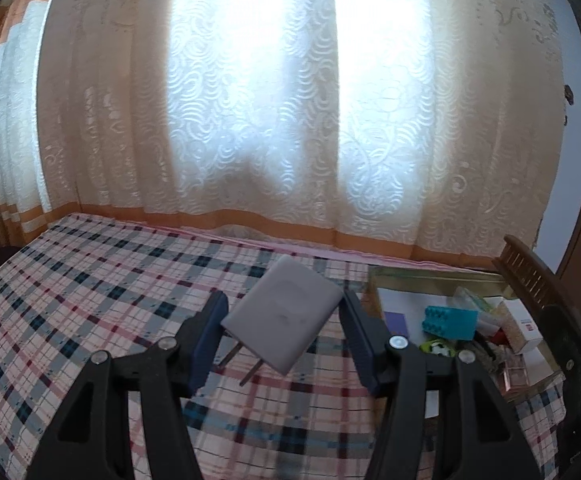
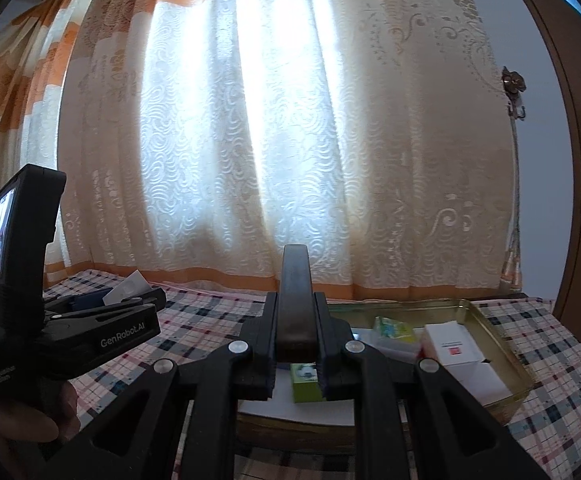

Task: Organize rigid objects
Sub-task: 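Lower the white charger and brown comb into the tray and open both tools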

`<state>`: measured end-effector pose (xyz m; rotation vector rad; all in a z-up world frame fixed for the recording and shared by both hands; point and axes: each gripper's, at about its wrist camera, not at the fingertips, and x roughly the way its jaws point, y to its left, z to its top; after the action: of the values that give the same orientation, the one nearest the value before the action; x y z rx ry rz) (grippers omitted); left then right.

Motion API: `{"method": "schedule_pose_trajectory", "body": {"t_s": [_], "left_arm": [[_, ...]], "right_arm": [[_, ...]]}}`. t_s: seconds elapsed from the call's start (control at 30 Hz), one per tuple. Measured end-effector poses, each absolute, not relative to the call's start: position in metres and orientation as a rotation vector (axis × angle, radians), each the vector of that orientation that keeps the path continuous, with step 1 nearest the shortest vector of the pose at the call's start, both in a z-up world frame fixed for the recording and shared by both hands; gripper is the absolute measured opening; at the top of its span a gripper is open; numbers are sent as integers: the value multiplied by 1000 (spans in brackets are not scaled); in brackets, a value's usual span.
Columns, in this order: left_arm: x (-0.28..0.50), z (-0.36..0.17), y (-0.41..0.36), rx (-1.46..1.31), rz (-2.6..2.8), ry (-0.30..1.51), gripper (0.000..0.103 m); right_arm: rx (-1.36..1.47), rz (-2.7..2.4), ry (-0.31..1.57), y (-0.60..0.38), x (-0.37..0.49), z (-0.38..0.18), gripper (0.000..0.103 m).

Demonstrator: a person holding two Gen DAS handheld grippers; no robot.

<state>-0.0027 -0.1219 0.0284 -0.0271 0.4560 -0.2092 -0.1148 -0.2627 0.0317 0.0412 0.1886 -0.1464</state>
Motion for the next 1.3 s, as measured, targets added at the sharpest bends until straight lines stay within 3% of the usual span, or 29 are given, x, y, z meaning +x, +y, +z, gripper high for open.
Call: {"method": "schedule_pose_trajectory", "body": {"t_s": [0.67,1.3], "left_arm": [[5,41,-218,12,-382,444,57],[23,10,-298,60,-444,568,57]], "right_arm": [[54,-316,209,-346,-120,28,17],[29,-435,301,-408,-77,13,17]]}}
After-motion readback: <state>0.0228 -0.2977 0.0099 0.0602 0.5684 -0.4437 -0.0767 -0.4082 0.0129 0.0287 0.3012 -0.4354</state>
